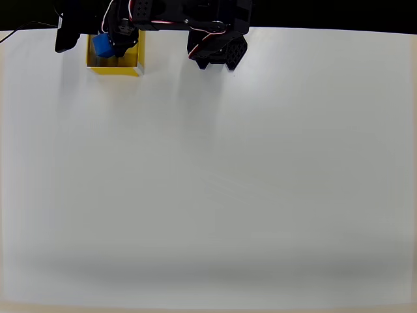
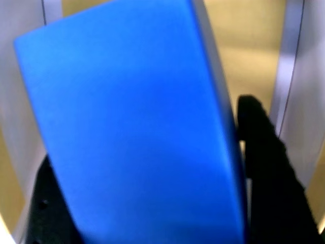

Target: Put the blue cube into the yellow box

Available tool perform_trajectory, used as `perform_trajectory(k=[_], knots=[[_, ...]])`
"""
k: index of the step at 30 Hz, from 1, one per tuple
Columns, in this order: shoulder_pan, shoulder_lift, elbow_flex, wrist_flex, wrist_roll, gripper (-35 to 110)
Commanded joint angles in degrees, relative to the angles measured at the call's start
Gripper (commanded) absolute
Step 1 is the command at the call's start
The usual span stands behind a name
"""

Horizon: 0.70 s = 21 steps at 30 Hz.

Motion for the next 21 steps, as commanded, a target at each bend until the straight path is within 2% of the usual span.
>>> perform_trajectory(k=[1, 4, 9, 16, 21], knots=[[1.9, 3.6, -0.4, -1.2, -0.4, 23], [2.5, 3.7, 1.8, -3.5, -1.1, 31], [2.9, 4.0, 3.3, -7.2, 3.9, 52], [3.0, 6.4, 1.3, -4.1, 1.0, 53], [3.0, 6.6, -10.1, 8.9, -0.5, 52]])
